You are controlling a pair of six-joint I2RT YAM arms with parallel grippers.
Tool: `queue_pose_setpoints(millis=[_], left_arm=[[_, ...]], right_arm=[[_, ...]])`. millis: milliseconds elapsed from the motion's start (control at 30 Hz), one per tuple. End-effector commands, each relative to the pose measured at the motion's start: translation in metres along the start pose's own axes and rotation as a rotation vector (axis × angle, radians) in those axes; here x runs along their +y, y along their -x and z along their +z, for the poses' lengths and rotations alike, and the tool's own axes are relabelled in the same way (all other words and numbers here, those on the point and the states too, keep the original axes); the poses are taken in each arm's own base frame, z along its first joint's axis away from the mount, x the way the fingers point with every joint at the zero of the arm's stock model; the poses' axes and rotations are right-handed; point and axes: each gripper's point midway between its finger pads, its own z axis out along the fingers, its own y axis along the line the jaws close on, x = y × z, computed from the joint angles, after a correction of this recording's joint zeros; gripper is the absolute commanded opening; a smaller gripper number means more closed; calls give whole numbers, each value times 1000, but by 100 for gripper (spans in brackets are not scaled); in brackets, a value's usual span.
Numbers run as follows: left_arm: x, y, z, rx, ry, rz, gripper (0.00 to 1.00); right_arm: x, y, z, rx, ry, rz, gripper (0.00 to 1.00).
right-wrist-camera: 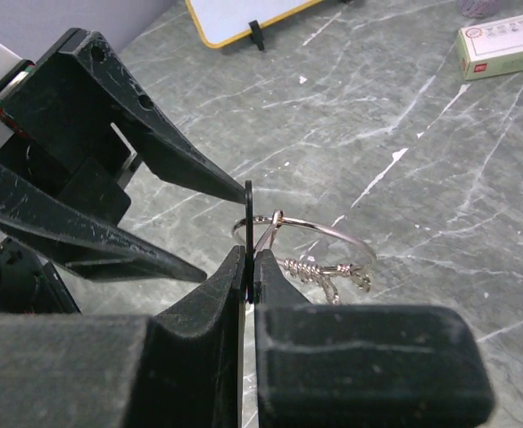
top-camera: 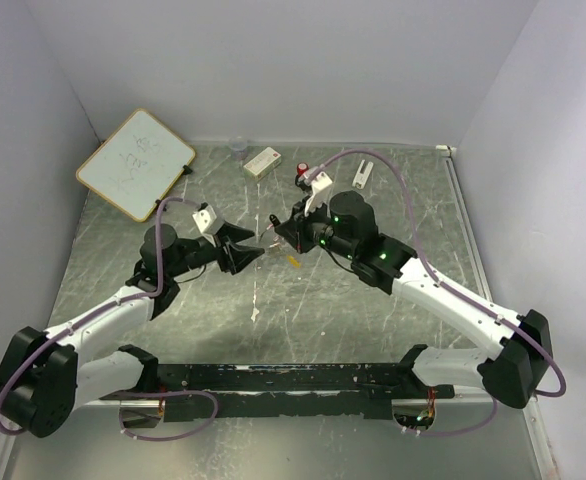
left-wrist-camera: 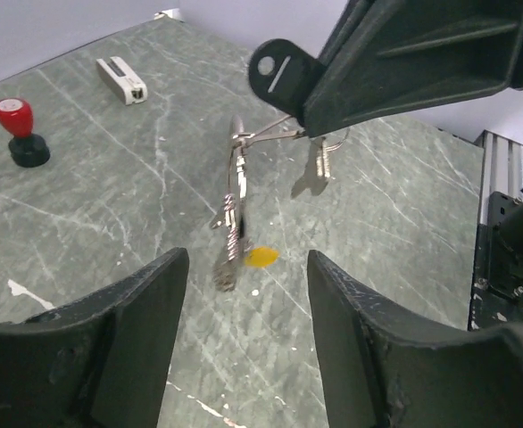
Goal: Remove the keys from the keyring
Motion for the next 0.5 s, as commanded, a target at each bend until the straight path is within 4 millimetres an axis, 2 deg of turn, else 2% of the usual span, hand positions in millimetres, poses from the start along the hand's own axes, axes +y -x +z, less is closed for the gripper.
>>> queue_pose_setpoints(millis=[0, 300, 467], left_arm=[[-14, 16, 5, -29, -42, 52, 65], [-17, 17, 13, -57, -34, 86, 48], [-19, 13, 18, -51, -37, 98, 44]], right_arm=[[16, 25, -5, -78, 42, -7, 0], [30, 24, -4, -66, 50, -27, 0], [37, 28, -7, -80, 60, -36, 0]])
